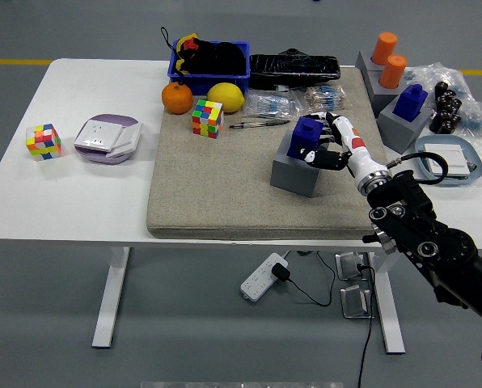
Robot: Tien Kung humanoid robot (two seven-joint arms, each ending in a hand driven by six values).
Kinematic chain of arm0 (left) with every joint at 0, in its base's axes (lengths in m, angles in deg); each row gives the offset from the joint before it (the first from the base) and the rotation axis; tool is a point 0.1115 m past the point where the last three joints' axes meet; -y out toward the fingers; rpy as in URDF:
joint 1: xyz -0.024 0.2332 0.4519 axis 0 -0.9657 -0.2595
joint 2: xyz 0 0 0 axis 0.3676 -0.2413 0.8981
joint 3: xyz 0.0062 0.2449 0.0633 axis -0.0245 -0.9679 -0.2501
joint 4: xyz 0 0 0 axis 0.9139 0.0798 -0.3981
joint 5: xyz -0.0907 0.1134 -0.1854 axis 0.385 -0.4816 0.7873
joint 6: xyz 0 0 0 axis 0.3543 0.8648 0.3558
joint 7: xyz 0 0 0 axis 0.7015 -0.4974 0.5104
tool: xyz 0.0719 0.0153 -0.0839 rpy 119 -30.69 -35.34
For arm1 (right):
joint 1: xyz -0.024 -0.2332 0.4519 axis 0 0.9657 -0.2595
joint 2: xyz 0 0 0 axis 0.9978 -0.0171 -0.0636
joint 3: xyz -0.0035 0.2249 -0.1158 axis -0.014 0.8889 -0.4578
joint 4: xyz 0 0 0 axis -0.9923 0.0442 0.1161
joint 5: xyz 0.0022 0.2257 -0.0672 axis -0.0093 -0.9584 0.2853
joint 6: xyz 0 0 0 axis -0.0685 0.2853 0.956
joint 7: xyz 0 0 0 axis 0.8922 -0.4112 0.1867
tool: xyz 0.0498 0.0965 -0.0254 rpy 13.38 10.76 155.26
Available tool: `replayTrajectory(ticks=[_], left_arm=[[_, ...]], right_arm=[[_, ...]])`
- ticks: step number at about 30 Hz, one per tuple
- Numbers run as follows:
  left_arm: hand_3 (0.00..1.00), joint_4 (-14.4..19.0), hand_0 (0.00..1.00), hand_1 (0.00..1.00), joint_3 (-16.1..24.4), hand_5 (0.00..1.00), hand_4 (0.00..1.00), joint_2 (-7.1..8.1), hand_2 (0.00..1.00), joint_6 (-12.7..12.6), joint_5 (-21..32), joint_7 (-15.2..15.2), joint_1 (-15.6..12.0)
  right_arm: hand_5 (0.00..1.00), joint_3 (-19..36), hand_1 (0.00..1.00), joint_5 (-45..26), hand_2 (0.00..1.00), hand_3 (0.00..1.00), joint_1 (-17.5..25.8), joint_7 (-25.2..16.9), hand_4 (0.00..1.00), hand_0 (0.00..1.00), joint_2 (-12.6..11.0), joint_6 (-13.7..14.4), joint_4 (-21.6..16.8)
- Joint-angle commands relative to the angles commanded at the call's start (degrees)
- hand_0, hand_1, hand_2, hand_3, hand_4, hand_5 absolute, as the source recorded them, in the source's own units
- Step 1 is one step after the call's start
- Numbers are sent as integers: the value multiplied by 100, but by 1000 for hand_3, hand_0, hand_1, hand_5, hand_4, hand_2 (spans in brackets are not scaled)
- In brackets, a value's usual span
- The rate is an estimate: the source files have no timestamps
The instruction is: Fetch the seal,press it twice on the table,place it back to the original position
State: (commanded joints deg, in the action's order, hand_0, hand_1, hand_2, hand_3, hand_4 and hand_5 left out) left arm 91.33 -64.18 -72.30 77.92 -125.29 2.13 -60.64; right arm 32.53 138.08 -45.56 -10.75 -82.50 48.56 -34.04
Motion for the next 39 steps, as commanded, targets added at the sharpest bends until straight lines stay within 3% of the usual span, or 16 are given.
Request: replayTrajectory(ticks=[8,9,14,15,20,21,26,27,32,33,39], left_arm=[[814,-6,830,794,-14,338,744,-1,757,-1,10,2,-6],[814,-7,831,795,-16,337,744,-2,757,-2,11,3,-7],[814,-3,831,795,-10,337,744,-7,757,-1,7,2,-6],[816,-2,831,794,-5,337,744,-8,757,0,7,2,-3],[816,-3,831,794,-6,337,744,-8,757,1,8,3,-2],[814,-2,831,794,-5,338,744,-7,757,0,7,2,-3],[814,-1,831,794,-11,338,744,-4,757,-1,11,1,-14],[814,0,830,794,-12,337,744,-3,757,0,10,1,-16],[814,5,830,794,-20,337,744,3,757,1,8,-2,-18],[814,5,831,793,-21,337,744,5,757,1,9,-2,-18],[814,4,830,793,-34,337,744,12,757,2,11,-2,-28]], right_arm=[[2,-57,387,-30,395,407,-7,7,659,510,5,-42,3],[2,-59,443,-34,455,482,-6,7,641,567,5,-47,3],[2,-74,443,-45,455,482,-3,13,641,567,12,-77,5],[2,-83,503,-56,517,553,-7,11,639,614,14,-84,3],[2,-102,503,-59,517,553,-15,22,639,614,19,-113,4],[2,-107,624,-60,617,623,-17,24,685,669,20,-119,5],[2,-131,624,-47,617,623,-17,49,685,669,23,-148,2],[2,-138,700,-45,691,687,-15,51,732,704,25,-153,2],[2,-169,700,-27,691,687,-9,59,732,704,36,-164,-2],[2,-176,752,-25,741,750,-8,61,759,736,37,-166,-3],[2,-199,770,-17,751,766,1,63,757,746,48,-161,1]])
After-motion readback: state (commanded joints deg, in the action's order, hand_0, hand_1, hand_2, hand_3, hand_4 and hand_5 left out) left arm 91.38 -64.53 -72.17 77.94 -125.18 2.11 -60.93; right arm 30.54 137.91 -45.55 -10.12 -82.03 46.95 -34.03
